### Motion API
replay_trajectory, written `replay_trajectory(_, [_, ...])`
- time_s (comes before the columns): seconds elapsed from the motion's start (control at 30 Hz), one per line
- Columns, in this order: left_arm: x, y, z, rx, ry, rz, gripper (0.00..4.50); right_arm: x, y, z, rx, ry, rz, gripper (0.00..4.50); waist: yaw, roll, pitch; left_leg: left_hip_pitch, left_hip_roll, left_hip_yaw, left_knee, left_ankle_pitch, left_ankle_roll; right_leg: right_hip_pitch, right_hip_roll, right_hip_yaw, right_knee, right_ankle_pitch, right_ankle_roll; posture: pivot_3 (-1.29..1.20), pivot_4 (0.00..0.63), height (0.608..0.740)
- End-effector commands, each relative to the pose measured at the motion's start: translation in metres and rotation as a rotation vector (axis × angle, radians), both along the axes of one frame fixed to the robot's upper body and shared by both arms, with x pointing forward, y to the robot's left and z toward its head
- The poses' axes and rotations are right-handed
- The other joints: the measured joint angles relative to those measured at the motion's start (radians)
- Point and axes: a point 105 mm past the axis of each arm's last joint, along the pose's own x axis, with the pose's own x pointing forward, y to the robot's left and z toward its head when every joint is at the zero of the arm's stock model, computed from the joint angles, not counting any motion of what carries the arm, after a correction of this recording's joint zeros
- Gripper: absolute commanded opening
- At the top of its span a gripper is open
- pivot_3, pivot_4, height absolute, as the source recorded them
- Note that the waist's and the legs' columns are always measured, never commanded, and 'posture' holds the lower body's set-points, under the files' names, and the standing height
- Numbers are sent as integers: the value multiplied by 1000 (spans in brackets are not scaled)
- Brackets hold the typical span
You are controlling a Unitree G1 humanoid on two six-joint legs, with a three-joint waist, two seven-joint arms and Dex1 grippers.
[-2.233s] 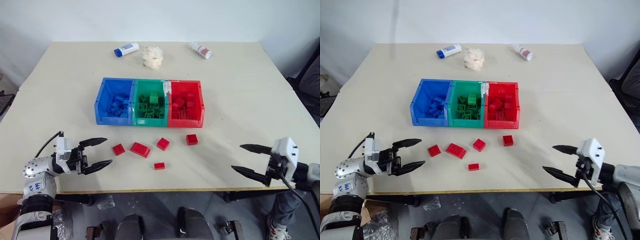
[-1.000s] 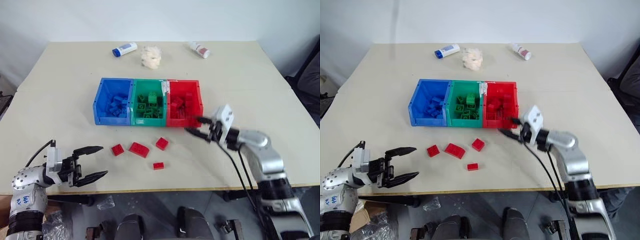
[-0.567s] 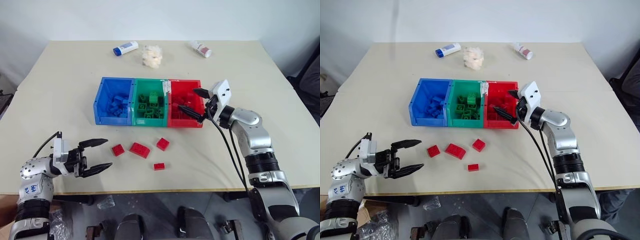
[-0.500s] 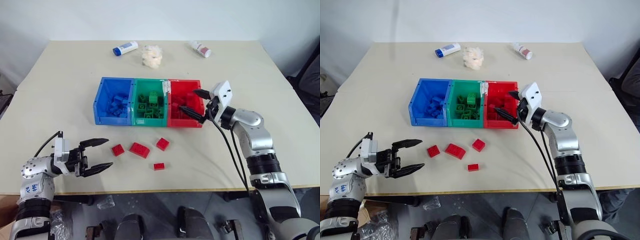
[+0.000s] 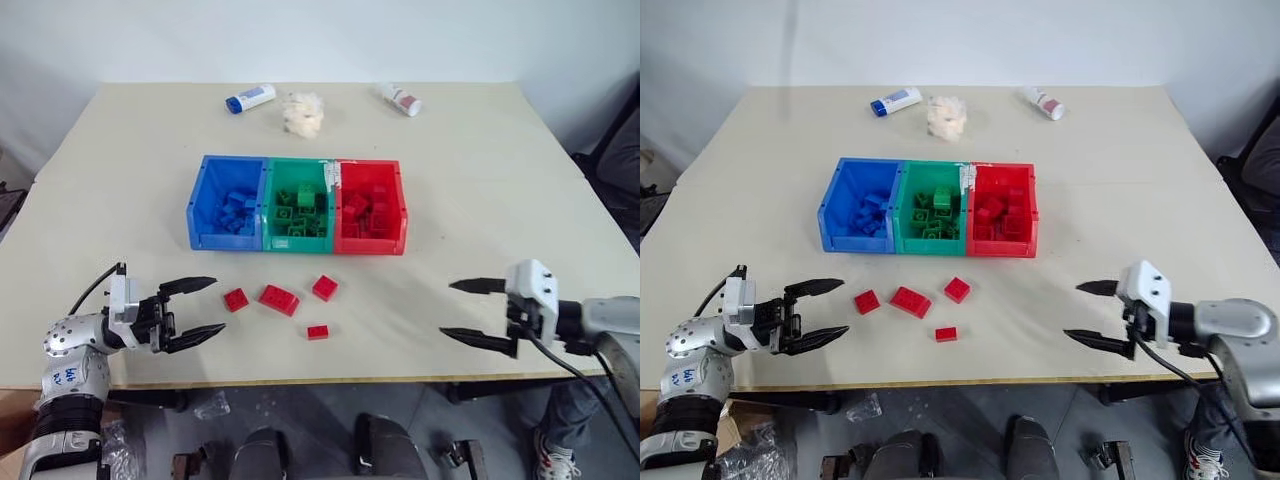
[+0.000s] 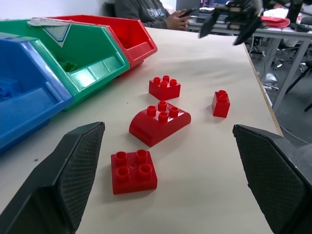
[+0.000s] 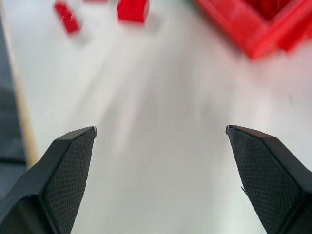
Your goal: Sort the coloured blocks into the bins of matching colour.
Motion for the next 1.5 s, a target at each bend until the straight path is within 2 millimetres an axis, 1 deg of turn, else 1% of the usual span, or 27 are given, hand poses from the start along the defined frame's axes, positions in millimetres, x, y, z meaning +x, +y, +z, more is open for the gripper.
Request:
replay_trajectory(0.03, [-10,6,1,26,1,-64,4500,-8,1,14,-14,-38,36,4451,3,0,0,0,0,0,0,0,0,0,0,0,0,0,0,0,150,740])
replay_trajectory(0.13, [-10,7,1,30,3,-72,4500,-6,9,14,-13,-38,49,4451,6,0,0,0,0,0,0,0,0,0,0,0,0,0,0,0,150,740])
replay_trajectory(0.23, [-10,8,2,40,5,-84,4500,-3,29,11,-15,-31,101,4451,6,0,0,-1,0,-1,1,0,0,0,0,0,0,0,0,0,150,740])
replay_trajectory(0.3, [-10,8,2,50,5,-88,4500,0,38,10,-15,-35,122,4451,6,0,0,-1,0,-1,1,0,0,0,0,0,0,0,0,0,150,740])
replay_trajectory(0.5, [-13,16,2,85,2,-72,4500,14,99,-1,-1,-35,251,4451,2,0,0,-1,0,-1,1,0,0,-1,0,0,0,0,0,0,150,740])
replay_trajectory(0.63, [-20,24,2,85,-1,-44,4500,26,121,-10,-26,-38,256,4451,5,0,0,-3,0,-1,1,0,0,-2,0,-1,0,0,0,0,150,740])
replay_trajectory(0.73, [-26,28,11,59,-41,-16,4500,25,149,-18,-9,-18,306,4451,4,-1,0,-3,0,0,1,-1,0,-2,0,-1,0,0,0,0,150,740])
replay_trajectory(0.9, [-30,24,24,20,-73,2,4500,23,164,-30,-15,5,346,4451,8,0,0,-3,0,-1,2,-1,0,-2,0,-1,1,0,0,0,150,740])
replay_trajectory(1.0, [-37,25,26,34,-71,-4,4500,23,175,-35,-24,9,360,4451,4,-1,0,-3,0,-1,2,-1,0,-2,0,-1,1,0,0,0,150,740])
replay_trajectory(1.07, [-41,27,25,46,-61,-3,4500,19,183,-40,-40,33,386,4451,-1,0,0,-3,0,0,1,-1,0,-3,0,-1,2,0,-1,0,150,740])
replay_trajectory(1.17, [-43,28,23,56,-48,4,4500,18,189,-43,-36,24,393,3920,-1,0,0,-3,1,0,1,-1,-1,-3,1,-1,2,-1,-1,0,150,740])
replay_trajectory(1.23, [-45,25,19,54,-42,3,4500,20,195,-45,-35,3,395,3278,1,-1,0,-3,1,0,1,-1,-1,-3,1,-1,1,-1,-1,0,150,740])
replay_trajectory(1.27, [-46,24,18,52,-40,3,4500,20,197,-45,-33,-4,398,2831,2,-1,0,-3,1,0,1,-1,-1,-3,1,-1,2,-1,-1,0,150,740])
replay_trajectory(1.3, [-46,23,17,50,-38,3,4500,20,198,-45,-31,-10,400,2570,2,-1,0,-3,1,0,1,-1,-1,-3,1,-1,1,-1,-1,0,150,740])
replay_trajectory(1.43, [-45,21,14,49,-33,2,4500,22,199,-43,-21,-35,403,1215,2,-1,0,-3,1,0,1,-1,-1,-3,1,-1,2,-1,-1,0,150,740])
replay_trajectory(1.47, [-44,20,13,46,-32,0,4500,23,199,-42,-14,-43,401,804,2,-1,0,-3,1,0,1,-1,-1,-3,1,-1,1,-1,-1,0,150,740])
replay_trajectory(1.5, [-42,18,12,43,-31,-2,4500,24,199,-40,-4,-50,398,525,2,-1,0,-3,1,0,1,-1,-1,-3,1,-1,2,-1,-1,0,150,740])
